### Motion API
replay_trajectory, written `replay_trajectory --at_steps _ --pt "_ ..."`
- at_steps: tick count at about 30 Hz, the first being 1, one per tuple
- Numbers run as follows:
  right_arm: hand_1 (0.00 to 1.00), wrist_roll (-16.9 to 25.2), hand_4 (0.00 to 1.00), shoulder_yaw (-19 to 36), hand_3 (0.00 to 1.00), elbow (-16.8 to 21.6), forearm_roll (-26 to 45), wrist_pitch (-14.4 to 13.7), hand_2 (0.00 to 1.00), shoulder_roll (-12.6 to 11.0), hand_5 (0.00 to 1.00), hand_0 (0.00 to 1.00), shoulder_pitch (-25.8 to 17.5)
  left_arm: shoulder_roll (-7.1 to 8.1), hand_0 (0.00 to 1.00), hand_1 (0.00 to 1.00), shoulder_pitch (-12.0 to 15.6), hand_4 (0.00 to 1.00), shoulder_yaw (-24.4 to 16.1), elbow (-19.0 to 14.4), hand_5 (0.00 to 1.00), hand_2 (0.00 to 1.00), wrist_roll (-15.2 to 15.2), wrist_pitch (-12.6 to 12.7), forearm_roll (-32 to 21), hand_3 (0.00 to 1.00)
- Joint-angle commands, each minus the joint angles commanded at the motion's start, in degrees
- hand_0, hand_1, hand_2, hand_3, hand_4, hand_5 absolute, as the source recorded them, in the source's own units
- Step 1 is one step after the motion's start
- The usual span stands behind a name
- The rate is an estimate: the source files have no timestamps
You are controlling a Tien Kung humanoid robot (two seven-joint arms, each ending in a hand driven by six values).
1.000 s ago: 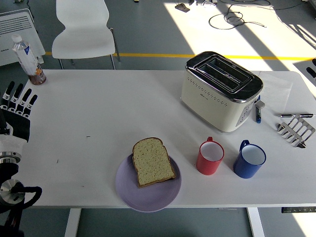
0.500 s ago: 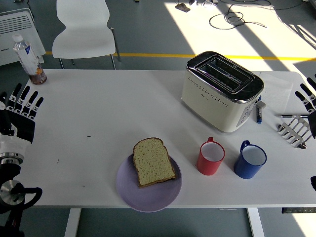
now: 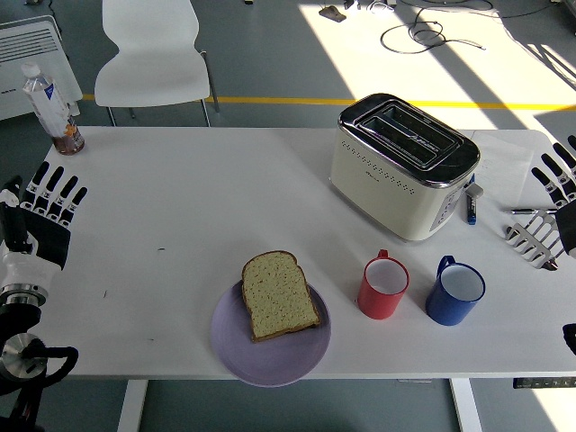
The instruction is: Push plate across desktop,pick up the break from the machine,place the break in the plate
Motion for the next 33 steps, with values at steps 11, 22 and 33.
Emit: replay_trajectory --at_steps 11,22,33 --pt "0.798 -0.9 0.543 0.2 0.811 -0.3 -0.5 0.4 0.817 0.1 0.59 0.829 0.0 -0.2 0.801 0.838 -0.1 0.527 0.4 -0.1 0.998 0.904 0.7 -0.1 0.3 0.874" --pt "0.803 -1.7 0.542 0.0 0.82 -0.6 -0.6 1.0 0.822 0.4 0.663 0.831 -0.6 -0.34 0.802 0.838 0.1 0.529 1.0 0.0 0.998 0.904 1.3 -0.2 0.6 0.874" --pt "0.803 -2.2 0.546 0.6 0.817 -0.7 -0.8 1.5 0.823 0.5 0.672 0.834 -0.8 0.28 0.802 0.838 0.0 0.528 0.7 -0.6 0.998 0.904 3.2 -0.6 1.6 0.874"
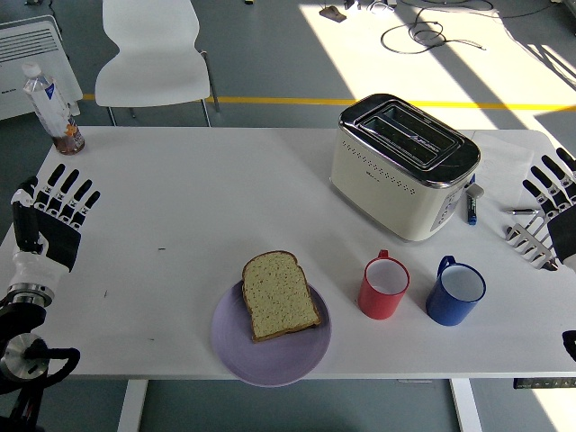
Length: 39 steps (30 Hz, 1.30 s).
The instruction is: Push plate across desktop,pick up the break from the machine,place the break in the plate
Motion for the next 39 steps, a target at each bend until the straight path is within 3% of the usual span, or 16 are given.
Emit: replay_trajectory --at_steps 39 --pt "0.781 -0.8 0.544 2.0 0.782 -0.6 0.1 1.4 0.796 0.2 0.72 0.812 0.0 0.73 0.808 0.84 -0.1 0.531 -0.5 -0.2 0.998 0.904 1.4 -0.1 1.0 0.874"
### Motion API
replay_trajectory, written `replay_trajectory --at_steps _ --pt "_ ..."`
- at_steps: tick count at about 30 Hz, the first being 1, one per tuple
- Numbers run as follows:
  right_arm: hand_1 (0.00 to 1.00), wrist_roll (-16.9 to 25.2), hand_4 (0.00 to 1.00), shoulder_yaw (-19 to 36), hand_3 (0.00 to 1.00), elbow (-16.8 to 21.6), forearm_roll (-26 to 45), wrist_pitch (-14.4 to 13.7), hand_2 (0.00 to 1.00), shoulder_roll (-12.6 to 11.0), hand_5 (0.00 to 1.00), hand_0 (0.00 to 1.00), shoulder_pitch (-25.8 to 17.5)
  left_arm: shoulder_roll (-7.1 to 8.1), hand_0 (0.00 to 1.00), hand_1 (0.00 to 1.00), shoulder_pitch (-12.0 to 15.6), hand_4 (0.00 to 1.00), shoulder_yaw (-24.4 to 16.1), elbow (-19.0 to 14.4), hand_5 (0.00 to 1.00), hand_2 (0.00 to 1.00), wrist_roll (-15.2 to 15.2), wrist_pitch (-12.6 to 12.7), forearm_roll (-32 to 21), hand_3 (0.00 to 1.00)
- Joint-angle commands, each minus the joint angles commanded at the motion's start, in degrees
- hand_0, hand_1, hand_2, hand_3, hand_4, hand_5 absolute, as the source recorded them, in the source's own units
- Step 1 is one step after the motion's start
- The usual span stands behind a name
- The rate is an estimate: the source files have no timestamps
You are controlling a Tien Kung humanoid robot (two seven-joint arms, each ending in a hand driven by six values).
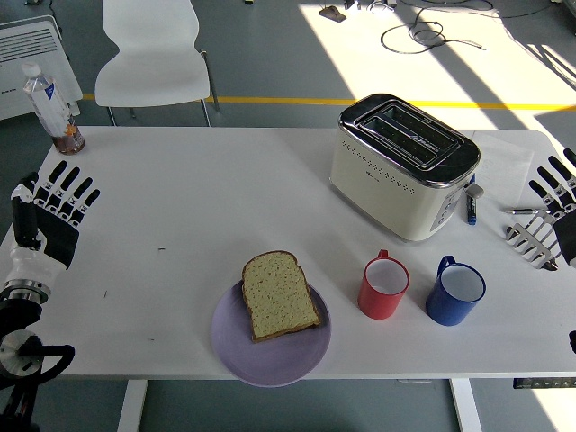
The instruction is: Push plate across desktop,pick up the break from the machine,place the break in the plate
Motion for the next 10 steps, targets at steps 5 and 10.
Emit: replay_trajectory --at_steps 5,10 --pt "0.779 -0.1 0.542 0.0 0.782 -0.2 0.1 0.0 0.796 0.0 0.719 0.811 0.0 -0.04 0.809 0.84 0.0 0.531 -0.1 0.0 0.998 0.902 0.0 0.2 0.2 0.874" --pt "0.775 -0.1 0.541 0.3 0.777 -0.2 0.6 0.1 0.791 -0.1 0.712 0.81 0.2 -0.18 0.81 0.84 -0.1 0.53 -0.3 0.1 0.998 0.9 0.0 0.3 0.5 0.873"
